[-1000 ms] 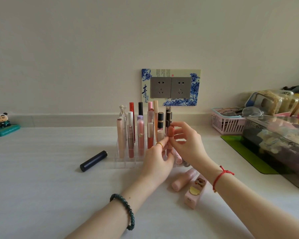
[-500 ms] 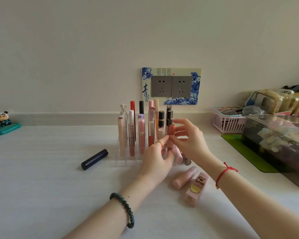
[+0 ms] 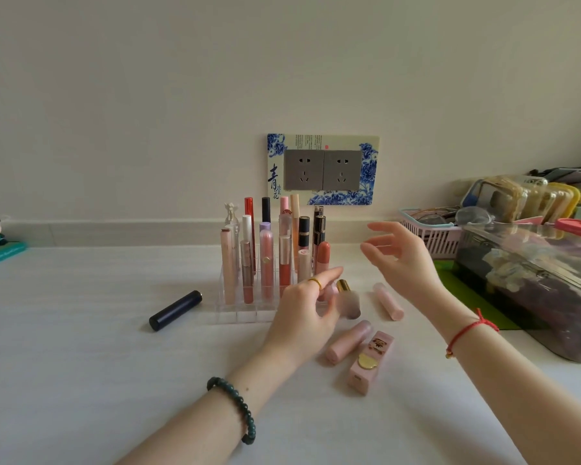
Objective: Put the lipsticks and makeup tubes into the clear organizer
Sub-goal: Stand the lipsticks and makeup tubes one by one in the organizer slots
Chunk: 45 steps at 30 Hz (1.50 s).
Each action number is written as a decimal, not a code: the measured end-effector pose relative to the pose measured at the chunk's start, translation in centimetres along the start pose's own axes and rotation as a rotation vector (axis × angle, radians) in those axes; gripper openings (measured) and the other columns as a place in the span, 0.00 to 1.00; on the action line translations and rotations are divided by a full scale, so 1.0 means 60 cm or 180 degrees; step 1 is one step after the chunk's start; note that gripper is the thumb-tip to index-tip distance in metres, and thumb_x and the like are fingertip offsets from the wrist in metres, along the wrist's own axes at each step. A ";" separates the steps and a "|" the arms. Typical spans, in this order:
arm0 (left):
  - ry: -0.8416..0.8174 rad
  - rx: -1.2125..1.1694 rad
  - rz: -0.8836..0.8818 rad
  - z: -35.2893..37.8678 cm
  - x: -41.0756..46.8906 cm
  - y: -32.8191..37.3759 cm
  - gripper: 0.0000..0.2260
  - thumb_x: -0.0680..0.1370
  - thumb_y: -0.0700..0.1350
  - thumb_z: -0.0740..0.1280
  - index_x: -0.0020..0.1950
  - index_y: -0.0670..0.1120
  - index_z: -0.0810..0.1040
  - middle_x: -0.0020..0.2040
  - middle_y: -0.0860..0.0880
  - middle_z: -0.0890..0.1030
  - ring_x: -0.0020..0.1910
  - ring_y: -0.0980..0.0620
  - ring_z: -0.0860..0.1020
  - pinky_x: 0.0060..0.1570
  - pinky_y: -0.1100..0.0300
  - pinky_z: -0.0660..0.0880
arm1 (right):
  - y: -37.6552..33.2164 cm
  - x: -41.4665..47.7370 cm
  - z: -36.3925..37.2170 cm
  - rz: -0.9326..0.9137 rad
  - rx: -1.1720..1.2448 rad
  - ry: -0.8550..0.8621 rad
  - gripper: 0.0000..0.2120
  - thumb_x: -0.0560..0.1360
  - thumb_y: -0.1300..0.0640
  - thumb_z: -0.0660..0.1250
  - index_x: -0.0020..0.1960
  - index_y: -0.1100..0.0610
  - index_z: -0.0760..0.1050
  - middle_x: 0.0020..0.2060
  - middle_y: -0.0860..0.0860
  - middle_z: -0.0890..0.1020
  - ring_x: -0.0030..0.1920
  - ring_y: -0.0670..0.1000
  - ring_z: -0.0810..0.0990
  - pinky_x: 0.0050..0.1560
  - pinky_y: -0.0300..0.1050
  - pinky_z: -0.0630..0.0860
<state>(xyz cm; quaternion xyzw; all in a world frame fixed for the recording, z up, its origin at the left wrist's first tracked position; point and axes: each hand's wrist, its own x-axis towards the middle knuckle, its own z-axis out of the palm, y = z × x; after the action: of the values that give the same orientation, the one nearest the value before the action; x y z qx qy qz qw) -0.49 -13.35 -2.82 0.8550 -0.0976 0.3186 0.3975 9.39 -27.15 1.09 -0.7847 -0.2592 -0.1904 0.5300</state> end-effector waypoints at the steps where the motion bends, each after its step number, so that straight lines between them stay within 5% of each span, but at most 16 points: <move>1: -0.0091 0.0029 0.0014 0.001 0.003 0.004 0.18 0.76 0.43 0.64 0.67 0.49 0.70 0.56 0.49 0.80 0.55 0.57 0.77 0.60 0.65 0.72 | 0.005 0.003 -0.011 0.0046 -0.0097 -0.0052 0.16 0.72 0.57 0.68 0.59 0.53 0.72 0.43 0.48 0.80 0.44 0.47 0.80 0.48 0.44 0.77; 3: -0.0319 0.0114 0.0023 0.008 0.012 0.013 0.20 0.76 0.43 0.64 0.68 0.49 0.69 0.54 0.49 0.80 0.52 0.57 0.76 0.56 0.68 0.71 | 0.020 0.005 -0.028 0.0162 -0.0362 -0.0247 0.15 0.73 0.57 0.67 0.59 0.54 0.73 0.43 0.47 0.79 0.44 0.47 0.80 0.48 0.43 0.77; 5: -0.0560 0.0237 0.0000 0.019 0.027 0.024 0.23 0.76 0.42 0.64 0.70 0.48 0.65 0.63 0.49 0.76 0.56 0.56 0.75 0.57 0.69 0.68 | 0.036 0.001 -0.038 0.0271 -0.0663 -0.0451 0.15 0.73 0.58 0.66 0.59 0.54 0.73 0.44 0.47 0.79 0.44 0.46 0.78 0.46 0.39 0.74; 8: -0.0912 0.0488 -0.0040 0.044 0.047 0.037 0.25 0.76 0.44 0.63 0.72 0.48 0.61 0.68 0.48 0.71 0.61 0.53 0.73 0.64 0.60 0.68 | 0.059 -0.008 -0.039 0.0376 -0.0976 -0.0612 0.14 0.74 0.59 0.66 0.59 0.55 0.74 0.48 0.50 0.79 0.45 0.46 0.77 0.46 0.40 0.72; 14: -0.1380 0.0979 -0.0450 0.083 0.076 0.045 0.29 0.74 0.50 0.65 0.72 0.49 0.59 0.68 0.47 0.71 0.69 0.48 0.66 0.69 0.45 0.60 | 0.089 -0.019 -0.026 0.0657 -0.1130 -0.0875 0.15 0.75 0.57 0.63 0.61 0.54 0.72 0.55 0.53 0.79 0.52 0.51 0.76 0.52 0.42 0.71; 19: -0.1499 0.1411 -0.0571 0.105 0.084 0.043 0.26 0.73 0.48 0.64 0.70 0.48 0.63 0.61 0.47 0.76 0.64 0.47 0.70 0.67 0.48 0.59 | 0.084 -0.021 -0.019 0.0634 -0.1240 -0.1057 0.16 0.77 0.58 0.59 0.64 0.54 0.70 0.60 0.53 0.77 0.60 0.53 0.74 0.51 0.37 0.65; 22: -0.1439 0.1468 -0.0584 0.119 0.083 0.043 0.24 0.72 0.46 0.66 0.66 0.46 0.65 0.58 0.47 0.77 0.60 0.47 0.73 0.52 0.60 0.61 | 0.079 -0.022 -0.018 0.0577 -0.1274 -0.1114 0.16 0.76 0.61 0.57 0.63 0.55 0.71 0.59 0.53 0.78 0.59 0.54 0.75 0.50 0.37 0.66; 26: -0.1278 0.1459 -0.0592 0.129 0.084 0.047 0.22 0.73 0.44 0.65 0.66 0.45 0.65 0.59 0.46 0.77 0.60 0.47 0.73 0.48 0.59 0.58 | 0.077 -0.022 -0.019 0.0616 -0.1248 -0.1069 0.17 0.74 0.63 0.57 0.61 0.56 0.72 0.56 0.54 0.79 0.56 0.54 0.76 0.51 0.41 0.69; 32: -0.1168 0.1400 -0.0603 0.132 0.082 0.046 0.21 0.74 0.44 0.64 0.66 0.46 0.66 0.58 0.46 0.78 0.60 0.47 0.74 0.48 0.60 0.58 | 0.081 -0.020 -0.016 0.0628 -0.1056 -0.0886 0.16 0.73 0.64 0.59 0.60 0.56 0.74 0.53 0.54 0.80 0.48 0.50 0.77 0.46 0.40 0.70; 36: -0.1080 0.1244 -0.0554 0.127 0.081 0.046 0.28 0.74 0.46 0.64 0.72 0.48 0.59 0.62 0.47 0.76 0.62 0.47 0.72 0.56 0.55 0.64 | 0.071 -0.017 -0.019 0.0650 -0.0475 -0.0436 0.13 0.74 0.63 0.61 0.56 0.54 0.76 0.47 0.49 0.80 0.37 0.49 0.79 0.33 0.39 0.75; 40: -0.0719 0.0526 -0.0417 0.106 0.072 0.044 0.33 0.72 0.48 0.67 0.74 0.52 0.56 0.64 0.51 0.76 0.58 0.52 0.77 0.63 0.45 0.69 | 0.048 -0.011 -0.029 0.0610 0.0046 -0.0124 0.13 0.73 0.64 0.63 0.55 0.53 0.76 0.46 0.47 0.80 0.42 0.48 0.81 0.42 0.45 0.81; 45: -0.0369 -0.0449 -0.0275 0.050 0.051 0.041 0.28 0.72 0.42 0.69 0.70 0.51 0.64 0.62 0.56 0.75 0.48 0.58 0.80 0.50 0.63 0.78 | 0.003 -0.017 -0.019 0.0429 0.0776 -0.0205 0.13 0.74 0.66 0.63 0.55 0.52 0.75 0.48 0.49 0.80 0.43 0.47 0.82 0.39 0.38 0.81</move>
<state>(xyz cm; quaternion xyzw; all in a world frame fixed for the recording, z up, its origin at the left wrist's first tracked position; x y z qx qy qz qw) 2.24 -16.95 -0.85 0.8452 -0.1057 0.2435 0.4638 8.67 -28.44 0.80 -0.7358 -0.2441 -0.0962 0.6243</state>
